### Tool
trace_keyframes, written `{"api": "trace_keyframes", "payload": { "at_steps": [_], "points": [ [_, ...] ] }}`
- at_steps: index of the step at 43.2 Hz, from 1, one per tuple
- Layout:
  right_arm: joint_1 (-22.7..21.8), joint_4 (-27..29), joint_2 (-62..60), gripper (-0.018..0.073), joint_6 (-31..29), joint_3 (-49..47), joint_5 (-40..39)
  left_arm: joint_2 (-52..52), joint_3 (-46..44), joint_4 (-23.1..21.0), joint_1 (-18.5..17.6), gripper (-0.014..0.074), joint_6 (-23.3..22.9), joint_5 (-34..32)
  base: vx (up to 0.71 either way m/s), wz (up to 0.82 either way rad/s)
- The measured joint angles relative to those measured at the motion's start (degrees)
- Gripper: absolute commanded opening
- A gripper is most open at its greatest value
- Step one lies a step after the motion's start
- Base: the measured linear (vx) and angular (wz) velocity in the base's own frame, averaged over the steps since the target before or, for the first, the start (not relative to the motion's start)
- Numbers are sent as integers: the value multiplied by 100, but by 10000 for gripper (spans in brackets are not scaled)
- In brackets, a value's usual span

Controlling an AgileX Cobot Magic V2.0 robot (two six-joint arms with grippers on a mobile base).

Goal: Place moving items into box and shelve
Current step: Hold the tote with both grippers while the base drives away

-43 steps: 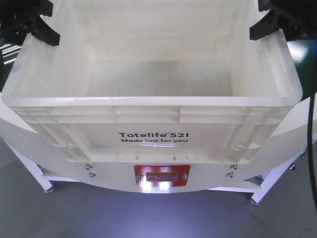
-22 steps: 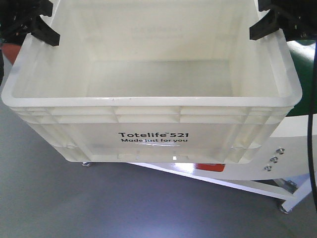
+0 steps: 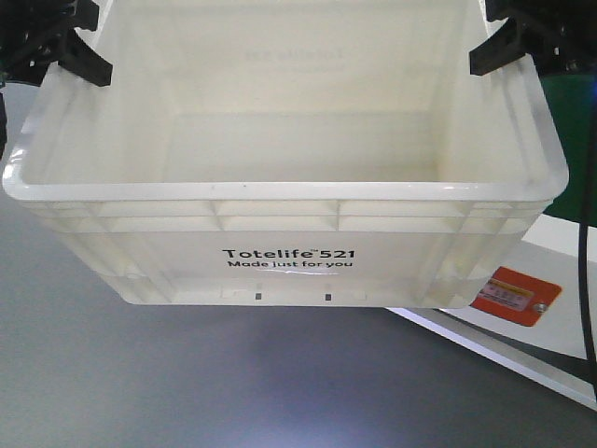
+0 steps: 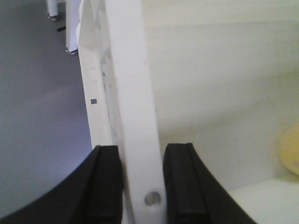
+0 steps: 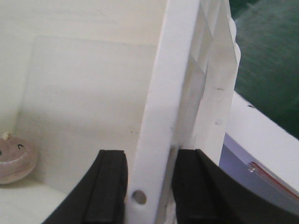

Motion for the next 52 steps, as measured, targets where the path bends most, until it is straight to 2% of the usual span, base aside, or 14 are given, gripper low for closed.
{"api": "trace_keyframes", "payload": {
  "at_steps": [52],
  "points": [
    [0, 0, 0, 0, 0, 0, 0, 0, 0, -4, 0, -3, 0, 0, -13, 63]
  ]
}}
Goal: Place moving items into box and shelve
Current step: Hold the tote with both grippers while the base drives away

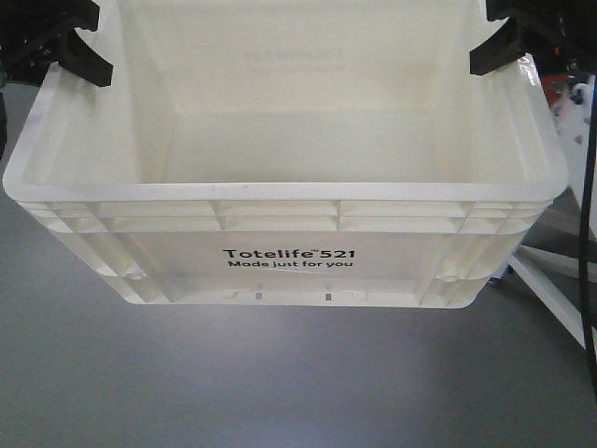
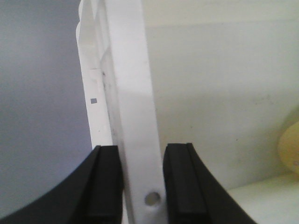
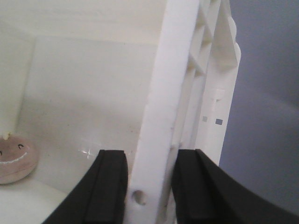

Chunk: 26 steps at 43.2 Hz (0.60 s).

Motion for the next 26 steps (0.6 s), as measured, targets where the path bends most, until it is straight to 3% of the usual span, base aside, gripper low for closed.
{"api": "trace_keyframes", "payload": {
  "at_steps": [26],
  "points": [
    [0, 0, 0, 0, 0, 0, 0, 0, 0, 0, 0, -3, -2, 0, 2, 70]
  ]
}}
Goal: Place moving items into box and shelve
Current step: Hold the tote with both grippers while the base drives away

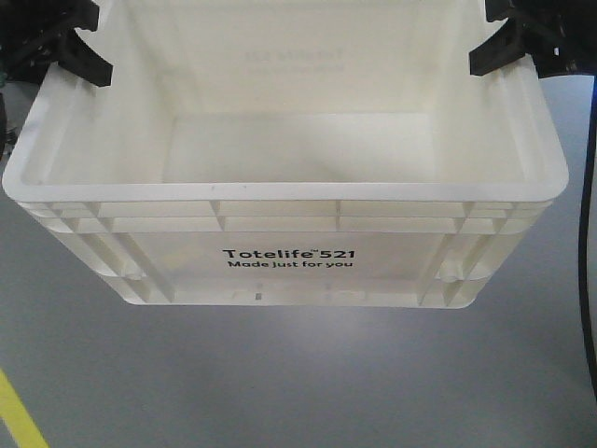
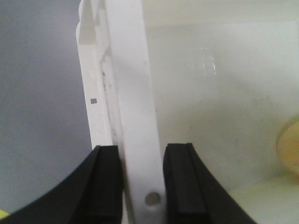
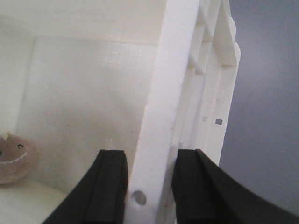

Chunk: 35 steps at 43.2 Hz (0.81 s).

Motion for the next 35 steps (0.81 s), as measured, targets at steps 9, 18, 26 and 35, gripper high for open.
{"api": "trace_keyframes", "payload": {
  "at_steps": [9, 18, 26, 35],
  "points": [
    [0, 0, 0, 0, 0, 0, 0, -2, 0, 0, 0, -3, 0, 0, 12, 64],
    [0, 0, 0, 0, 0, 0, 0, -2, 0, 0, 0, -3, 0, 0, 17, 59],
    [0, 0, 0, 0, 0, 0, 0, -2, 0, 0, 0, -3, 0, 0, 18, 63],
    [0, 0, 0, 0, 0, 0, 0, -2, 0, 0, 0, -3, 0, 0, 20, 65]
  ]
}}
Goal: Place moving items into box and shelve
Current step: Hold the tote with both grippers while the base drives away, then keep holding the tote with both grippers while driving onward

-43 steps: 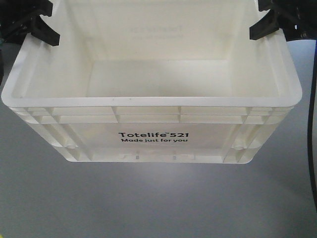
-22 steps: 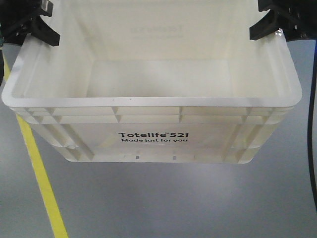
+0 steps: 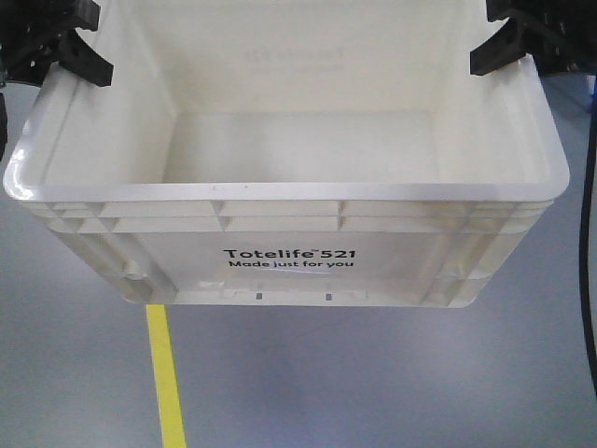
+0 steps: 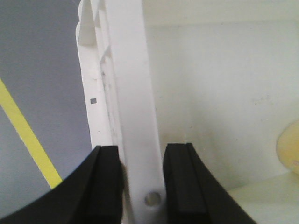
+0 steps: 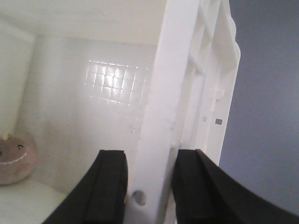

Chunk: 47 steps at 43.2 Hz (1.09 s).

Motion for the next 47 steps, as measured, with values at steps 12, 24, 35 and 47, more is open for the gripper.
{"api": "trace_keyframes", "payload": {
  "at_steps": [12, 24, 35, 47],
  "points": [
    [0, 0, 0, 0, 0, 0, 0, 0, 0, 0, 0, -3, 0, 4, 25, 59],
    [0, 0, 0, 0, 0, 0, 6, 0, 0, 0, 0, -3, -4, 6, 31, 45],
    [0, 0, 0, 0, 0, 0, 6, 0, 0, 0, 0, -3, -4, 11, 36, 31],
    [0, 0, 0, 0, 0, 0, 6, 0, 0, 0, 0, -3, -4, 11, 42, 18]
  ]
}}
